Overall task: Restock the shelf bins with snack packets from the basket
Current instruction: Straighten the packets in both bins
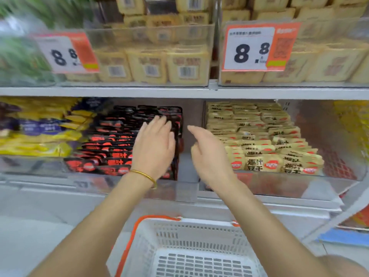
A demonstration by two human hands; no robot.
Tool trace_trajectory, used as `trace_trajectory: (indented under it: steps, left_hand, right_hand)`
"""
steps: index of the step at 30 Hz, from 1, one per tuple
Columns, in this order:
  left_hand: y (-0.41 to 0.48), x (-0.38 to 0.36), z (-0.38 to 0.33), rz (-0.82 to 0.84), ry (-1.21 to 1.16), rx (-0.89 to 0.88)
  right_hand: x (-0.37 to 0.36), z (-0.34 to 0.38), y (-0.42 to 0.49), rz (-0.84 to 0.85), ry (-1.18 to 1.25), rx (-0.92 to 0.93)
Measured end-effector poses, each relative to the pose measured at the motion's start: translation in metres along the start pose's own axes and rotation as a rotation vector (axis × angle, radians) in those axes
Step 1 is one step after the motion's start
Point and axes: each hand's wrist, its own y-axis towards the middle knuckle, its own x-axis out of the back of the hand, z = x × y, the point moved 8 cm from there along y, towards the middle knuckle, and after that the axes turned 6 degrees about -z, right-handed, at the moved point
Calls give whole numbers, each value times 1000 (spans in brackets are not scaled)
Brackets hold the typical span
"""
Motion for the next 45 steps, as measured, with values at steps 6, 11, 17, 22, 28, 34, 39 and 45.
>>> trace_trajectory:
  steps: [6, 11, 17, 22, 28, 34, 39, 45]
  left_hand:
    - [-16, -35, 84, 452, 133, 84]
    - [-1, -34, 98, 487, 43, 47]
    - [9, -50, 126, 518, 95, -16]
    - [31, -51, 124, 426, 87, -57]
    - [34, -58, 135, 516, 67, -53]
    - [49, -72, 146, 593, 75, -23]
    - [74, -74, 143, 491, 75, -52]
    - [86, -94, 164, 541, 70, -4]
  right_hand:
    - [-85, 12, 22, 53, -7, -406]
    - [-115, 9, 21, 135, 187, -514]
    - [-102, -16, 38, 142, 219, -679]
    - [-123, -14, 42, 239, 231, -628]
    - [-118, -21, 65, 149, 263, -673]
    - [-115, -29, 76, 84, 221, -654]
    - [-130, -28, 91, 100, 214, -621]
    - [-125, -39, 106, 70, 141, -626]
